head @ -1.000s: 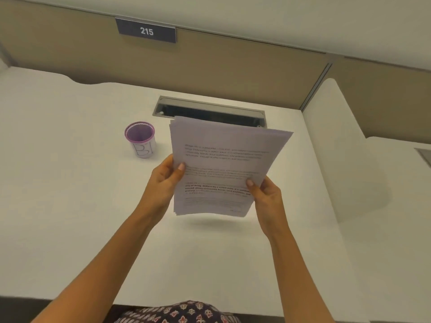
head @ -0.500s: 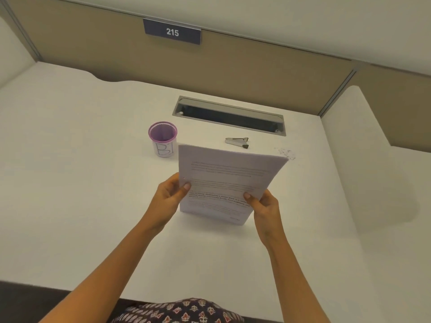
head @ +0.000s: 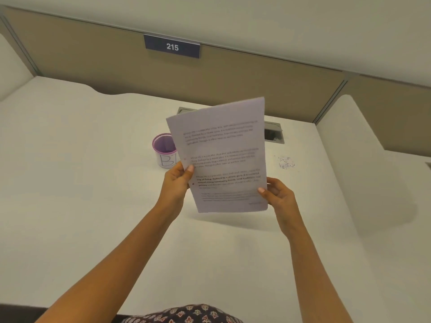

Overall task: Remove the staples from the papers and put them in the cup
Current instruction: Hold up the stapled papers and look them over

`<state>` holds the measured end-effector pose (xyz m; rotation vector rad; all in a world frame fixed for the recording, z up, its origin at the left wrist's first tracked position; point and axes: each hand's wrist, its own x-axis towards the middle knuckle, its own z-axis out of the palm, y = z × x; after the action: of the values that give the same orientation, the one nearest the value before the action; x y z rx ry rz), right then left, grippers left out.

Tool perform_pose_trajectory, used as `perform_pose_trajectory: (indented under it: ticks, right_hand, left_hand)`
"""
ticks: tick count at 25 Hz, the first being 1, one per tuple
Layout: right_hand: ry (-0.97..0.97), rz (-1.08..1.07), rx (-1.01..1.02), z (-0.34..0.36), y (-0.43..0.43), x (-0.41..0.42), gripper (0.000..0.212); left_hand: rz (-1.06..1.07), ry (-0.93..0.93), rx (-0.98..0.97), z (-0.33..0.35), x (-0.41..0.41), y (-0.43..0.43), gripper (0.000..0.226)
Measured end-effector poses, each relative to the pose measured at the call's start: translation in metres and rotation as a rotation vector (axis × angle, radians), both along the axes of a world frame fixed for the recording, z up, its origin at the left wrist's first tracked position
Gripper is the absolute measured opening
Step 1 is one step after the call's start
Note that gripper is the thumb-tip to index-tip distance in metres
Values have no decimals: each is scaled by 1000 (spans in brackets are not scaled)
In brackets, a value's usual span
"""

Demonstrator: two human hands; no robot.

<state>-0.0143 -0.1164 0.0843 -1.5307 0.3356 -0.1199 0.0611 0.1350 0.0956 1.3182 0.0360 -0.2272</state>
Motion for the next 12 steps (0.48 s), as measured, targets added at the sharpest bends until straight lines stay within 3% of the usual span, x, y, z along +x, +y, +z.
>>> perform_pose_trajectory:
  ticks: [2,7,12]
  right_hand:
    - [22,-80,83,-4,-5,-1,25]
    - [-35,-196,691,-12,26,2,25]
    - [-82,-146,456,-4,48,17,32]
  left_hand:
    - [20,44,-104,5,11,-3,30]
    - [61,214,-358,16,25,-20,29]
    - [60,308,-499,9,25,-22,26]
